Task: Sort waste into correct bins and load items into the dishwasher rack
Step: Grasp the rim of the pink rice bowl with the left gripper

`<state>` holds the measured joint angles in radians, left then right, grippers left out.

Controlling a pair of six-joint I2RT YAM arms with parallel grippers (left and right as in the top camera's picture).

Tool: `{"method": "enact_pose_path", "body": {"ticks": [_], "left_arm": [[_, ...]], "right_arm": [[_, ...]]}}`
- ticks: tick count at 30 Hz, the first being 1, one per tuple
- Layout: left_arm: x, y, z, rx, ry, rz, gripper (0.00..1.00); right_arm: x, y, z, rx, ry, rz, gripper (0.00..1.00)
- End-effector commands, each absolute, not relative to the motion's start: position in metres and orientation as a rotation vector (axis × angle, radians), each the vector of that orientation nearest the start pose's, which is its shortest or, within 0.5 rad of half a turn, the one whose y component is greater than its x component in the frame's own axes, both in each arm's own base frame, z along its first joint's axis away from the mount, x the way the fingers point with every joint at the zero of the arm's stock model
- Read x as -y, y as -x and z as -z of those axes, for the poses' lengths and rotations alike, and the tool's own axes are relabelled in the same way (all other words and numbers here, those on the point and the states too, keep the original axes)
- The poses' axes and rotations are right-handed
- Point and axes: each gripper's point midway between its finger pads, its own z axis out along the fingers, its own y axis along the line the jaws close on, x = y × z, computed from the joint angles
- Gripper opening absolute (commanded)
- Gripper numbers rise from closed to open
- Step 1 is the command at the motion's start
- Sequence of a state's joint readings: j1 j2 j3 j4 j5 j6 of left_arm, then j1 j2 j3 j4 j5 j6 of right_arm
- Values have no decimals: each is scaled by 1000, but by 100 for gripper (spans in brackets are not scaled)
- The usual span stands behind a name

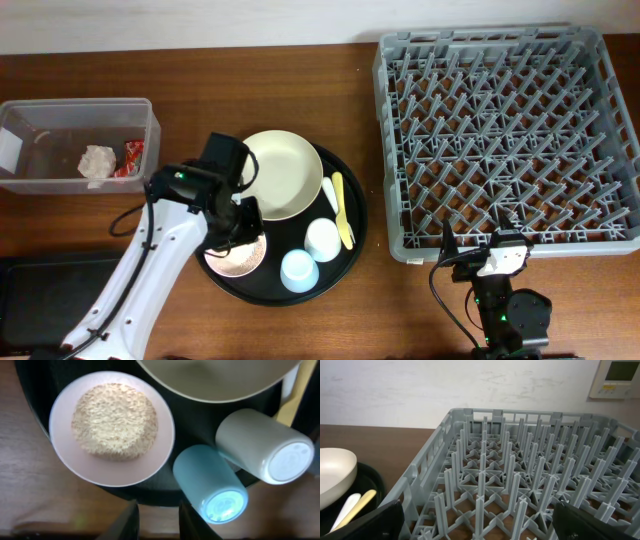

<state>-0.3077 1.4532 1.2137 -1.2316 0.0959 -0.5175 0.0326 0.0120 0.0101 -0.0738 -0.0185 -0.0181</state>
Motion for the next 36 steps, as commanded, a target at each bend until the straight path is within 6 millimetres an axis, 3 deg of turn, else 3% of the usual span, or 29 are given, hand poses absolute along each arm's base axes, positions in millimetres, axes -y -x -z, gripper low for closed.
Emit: {"method": "enact_pose_path", "body": {"ticks": [1, 3, 5, 6, 9, 11, 13, 14, 18, 20, 26, 36], "left_arm": [[103, -250, -131, -3022, 319, 86, 15], [105, -248, -131, -3021, 300, 75, 1], [106, -248, -131, -3024, 299, 84, 5], [109, -247, -131, -3029, 317, 105, 48], [119, -247, -132, -3037, 310, 187, 87], [122, -253, -133, -3011, 304, 207, 85], [126, -258, -133, -2972, 249, 155, 54], [138, -260, -134, -2946, 186, 166, 54], [139, -260, -130, -2917, 205, 65, 53], [129, -258, -113, -2941, 249, -47, 53], [131, -263, -69, -3038, 253, -165, 48], [120, -267, -65, -3039, 274, -212, 47]], "right_arm": [[-12, -246, -155, -1650, 51, -33, 98], [-12, -246, -155, -1650, 50, -33, 98], [-12, -246, -155, -1650, 51, -33, 98], [-12, -246, -155, -1650, 50, -33, 98], [-12, -246, -155, -1650, 50, -33, 98], [-12, -246, -155, -1650, 51, -33, 98], [-12, -246, -155, -1650, 51, -33, 98], [-12, -246, -155, -1650, 51, -33, 98], [-12, -246, -155, -1650, 50, -33, 98], [-12, -246, -155, -1650, 51, -33, 98], [-12, -246, -155, -1650, 51, -33, 98], [-12, -246, -155, -1650, 51, -33, 98]]}}
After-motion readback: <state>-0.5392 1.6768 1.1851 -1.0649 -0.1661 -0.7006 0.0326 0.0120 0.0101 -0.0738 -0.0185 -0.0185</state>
